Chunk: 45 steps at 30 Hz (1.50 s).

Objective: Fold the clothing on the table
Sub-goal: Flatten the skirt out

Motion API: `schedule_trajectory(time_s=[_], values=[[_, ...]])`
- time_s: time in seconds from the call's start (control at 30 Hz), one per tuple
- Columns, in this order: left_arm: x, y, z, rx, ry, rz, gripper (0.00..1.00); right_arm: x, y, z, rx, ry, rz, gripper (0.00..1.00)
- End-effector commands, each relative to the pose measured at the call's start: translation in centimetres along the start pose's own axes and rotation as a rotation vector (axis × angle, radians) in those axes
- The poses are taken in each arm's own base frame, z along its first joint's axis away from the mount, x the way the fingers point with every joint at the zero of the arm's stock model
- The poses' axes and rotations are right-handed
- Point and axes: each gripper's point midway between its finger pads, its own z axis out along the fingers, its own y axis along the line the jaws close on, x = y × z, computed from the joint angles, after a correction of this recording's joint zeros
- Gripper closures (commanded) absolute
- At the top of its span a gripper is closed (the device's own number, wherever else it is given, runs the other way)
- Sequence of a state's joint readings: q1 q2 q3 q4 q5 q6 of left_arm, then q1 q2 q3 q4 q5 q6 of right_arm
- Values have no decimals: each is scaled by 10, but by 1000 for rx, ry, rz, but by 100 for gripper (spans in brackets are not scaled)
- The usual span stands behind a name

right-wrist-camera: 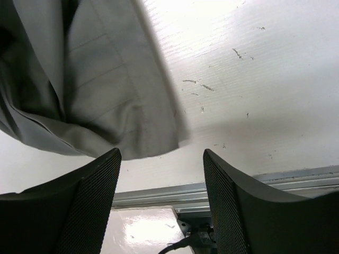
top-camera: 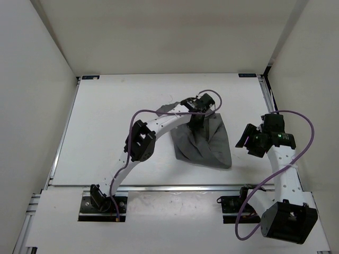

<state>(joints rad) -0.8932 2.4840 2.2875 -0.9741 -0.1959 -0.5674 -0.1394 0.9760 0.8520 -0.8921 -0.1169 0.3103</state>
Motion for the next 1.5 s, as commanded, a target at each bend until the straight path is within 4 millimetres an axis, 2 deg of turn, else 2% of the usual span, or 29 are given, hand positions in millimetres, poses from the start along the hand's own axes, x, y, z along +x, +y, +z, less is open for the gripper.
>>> schedule_trajectory(time_s=[0.0,0.07,0.1,0.13,0.17,0.2,0.27,0.33,0.37,0.4,0.43,0.47,0.5,0.53,0.57,0.67,0.73,0.77,0.8,0.87,0.97,1.03,1.1,1.17,1.2,1.23,1.33,1.4,1.47], values=[[-93,43,-78,-16,-226,-47,100,5,0,1,0,11,-2,32],[-117,83,-100,-79,-294,-85,100,5,2,2,-4,10,-5,32],[-124,96,-114,-92,-323,-104,100,7,5,4,-20,23,-5,32],[-127,122,-112,-147,-332,-118,100,5,7,4,-27,23,-5,31],[-135,142,-123,-178,-359,-135,100,5,8,4,-31,25,-10,32],[-135,150,-128,-191,-367,-136,100,5,10,6,-41,29,-11,32],[-138,180,-136,-246,-370,-156,100,3,12,8,-47,39,-8,32],[-138,186,-157,-220,-379,-172,100,-1,17,8,-66,30,-15,32],[-132,185,-159,-204,-360,-170,100,0,16,10,-65,42,-13,32],[-131,181,-174,-183,-377,-172,96,-3,21,12,-87,44,-11,33],[-119,174,-182,-171,-372,-155,78,-6,26,13,-115,42,-3,32],[-111,166,-186,-161,-377,-147,70,-8,27,15,-122,47,-3,33],[-91,164,-188,-154,-357,-136,68,-12,33,17,-157,48,0,33],[-71,165,-189,-149,-345,-140,63,-16,41,16,-198,44,4,33],[-59,157,-186,-124,-331,-154,57,-17,45,19,-220,54,3,33],[-1,168,-184,-100,-278,-202,57,-28,72,20,-333,66,-42,35],[17,174,-188,-74,-267,-245,56,-26,87,28,-370,115,-70,37],[28,176,-186,-66,-261,-254,58,-32,95,25,-392,112,-86,37],[35,177,-182,-54,-247,-274,57,-31,100,33,-397,136,-94,38],[55,176,-169,-21,-195,-311,56,-45,112,31,-418,124,-111,39],[62,159,-148,23,-162,-347,54,-47,126,34,-424,133,-150,39],[53,139,-145,69,-187,-384,51,-47,125,35,-425,140,-151,39],[35,126,-143,98,-245,-425,47,-44,122,36,-419,147,-150,39],[30,120,-133,109,-251,-464,48,-47,119,35,-418,137,-147,40],[25,121,-132,105,-264,-492,47,-42,115,36,-409,150,-146,40],[24,124,-131,90,-272,-504,46,-46,115,33,-411,132,-149,40],[28,129,-121,51,-249,-539,46,-44,109,31,-396,126,-154,40],[34,129,-114,39,-227,-541,46,-38,107,30,-394,140,-154,39],[40,119,-109,35,-207,-528,44,-39,108,27,-390,134,-163,40]])
